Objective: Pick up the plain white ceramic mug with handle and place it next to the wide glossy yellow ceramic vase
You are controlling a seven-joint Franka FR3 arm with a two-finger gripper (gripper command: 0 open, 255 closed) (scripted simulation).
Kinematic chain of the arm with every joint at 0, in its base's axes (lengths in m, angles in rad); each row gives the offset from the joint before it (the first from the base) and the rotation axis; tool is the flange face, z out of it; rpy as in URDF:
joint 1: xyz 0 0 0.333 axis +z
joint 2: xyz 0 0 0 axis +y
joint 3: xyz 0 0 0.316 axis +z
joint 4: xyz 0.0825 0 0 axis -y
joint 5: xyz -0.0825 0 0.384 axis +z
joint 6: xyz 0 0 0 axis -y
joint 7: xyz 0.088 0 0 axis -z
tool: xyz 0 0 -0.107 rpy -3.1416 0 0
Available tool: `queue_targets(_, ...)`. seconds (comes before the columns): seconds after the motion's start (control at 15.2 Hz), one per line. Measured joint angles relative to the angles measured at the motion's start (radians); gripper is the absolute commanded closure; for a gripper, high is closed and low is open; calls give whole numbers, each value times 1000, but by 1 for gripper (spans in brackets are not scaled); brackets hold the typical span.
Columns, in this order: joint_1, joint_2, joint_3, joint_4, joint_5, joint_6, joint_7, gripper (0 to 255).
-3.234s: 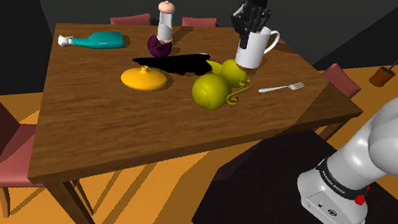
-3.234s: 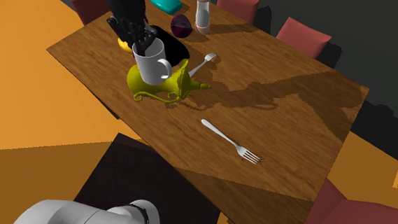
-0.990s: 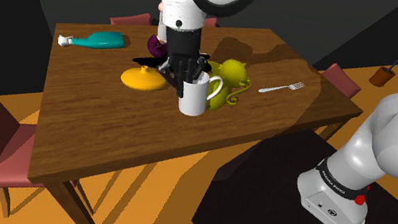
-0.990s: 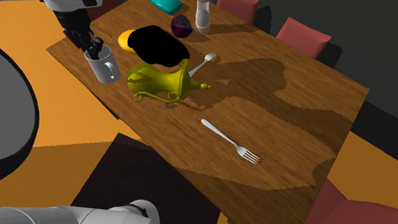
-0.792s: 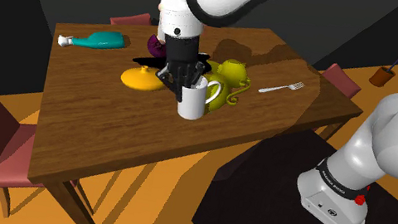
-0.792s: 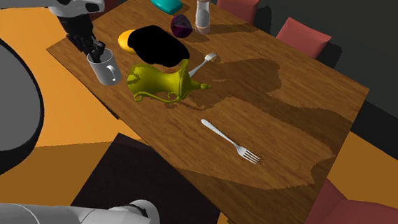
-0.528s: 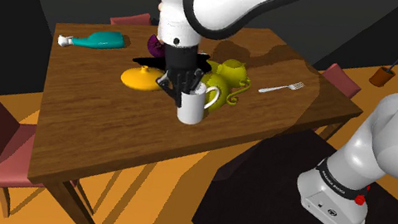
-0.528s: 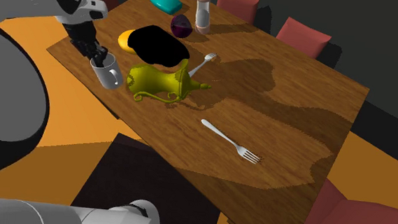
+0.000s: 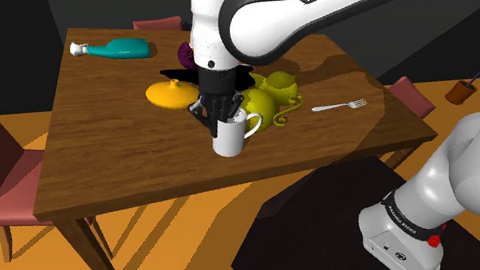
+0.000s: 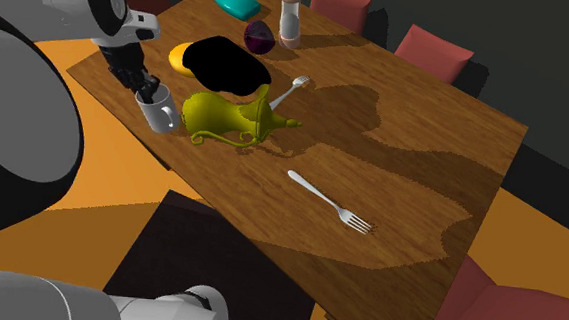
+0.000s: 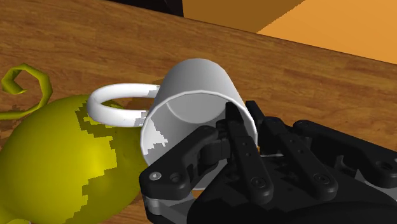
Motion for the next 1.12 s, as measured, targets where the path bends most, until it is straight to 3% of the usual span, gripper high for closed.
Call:
queue_targets(0.2, 0, 0, 0, -1, 0, 1, 0, 255)
queue_targets(0.26, 0, 0, 0, -1, 0, 1, 0, 0)
queue_targets(0.66, 0, 0, 0, -1, 0, 1, 0, 0)
queue_targets(1.12, -6, -34, -3, 89, 8, -120, -6, 0)
